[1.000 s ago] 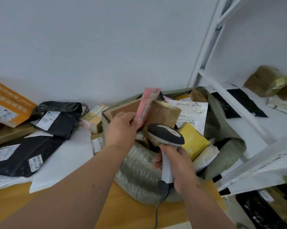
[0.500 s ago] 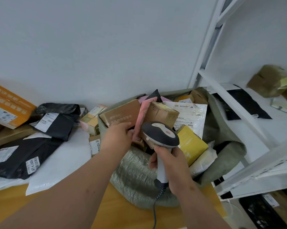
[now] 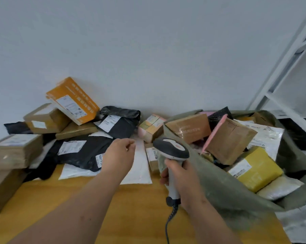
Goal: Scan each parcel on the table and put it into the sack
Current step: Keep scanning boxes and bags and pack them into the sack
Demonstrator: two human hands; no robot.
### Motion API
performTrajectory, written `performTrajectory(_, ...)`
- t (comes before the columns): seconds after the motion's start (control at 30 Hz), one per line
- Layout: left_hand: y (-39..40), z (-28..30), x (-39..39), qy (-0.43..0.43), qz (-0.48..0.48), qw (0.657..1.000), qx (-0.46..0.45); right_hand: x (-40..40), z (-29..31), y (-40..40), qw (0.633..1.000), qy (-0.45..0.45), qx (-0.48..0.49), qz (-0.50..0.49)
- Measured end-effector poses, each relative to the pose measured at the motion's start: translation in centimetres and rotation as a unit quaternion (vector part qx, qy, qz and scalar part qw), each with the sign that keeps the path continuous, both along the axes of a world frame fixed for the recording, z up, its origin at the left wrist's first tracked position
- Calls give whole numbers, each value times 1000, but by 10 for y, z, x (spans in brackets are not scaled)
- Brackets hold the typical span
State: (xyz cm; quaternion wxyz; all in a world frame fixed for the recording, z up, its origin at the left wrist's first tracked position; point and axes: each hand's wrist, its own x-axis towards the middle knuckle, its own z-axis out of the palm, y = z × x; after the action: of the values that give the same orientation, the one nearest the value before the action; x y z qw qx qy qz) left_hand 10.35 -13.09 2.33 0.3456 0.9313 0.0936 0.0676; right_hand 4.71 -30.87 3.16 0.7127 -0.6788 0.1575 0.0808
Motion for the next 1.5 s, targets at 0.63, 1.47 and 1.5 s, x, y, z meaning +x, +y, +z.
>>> performTrajectory(0.63, 265, -31, -58, 49, 229, 972, -28, 16, -18, 238, 980, 38, -65, 187)
performTrajectory(1.47, 457, -48, 30, 201, 182, 962, -24, 103, -52, 455, 987, 71, -22, 139)
performTrajectory(1.5, 458, -52, 32, 213, 162, 963, -30, 103, -56, 460, 989, 68, -33, 129)
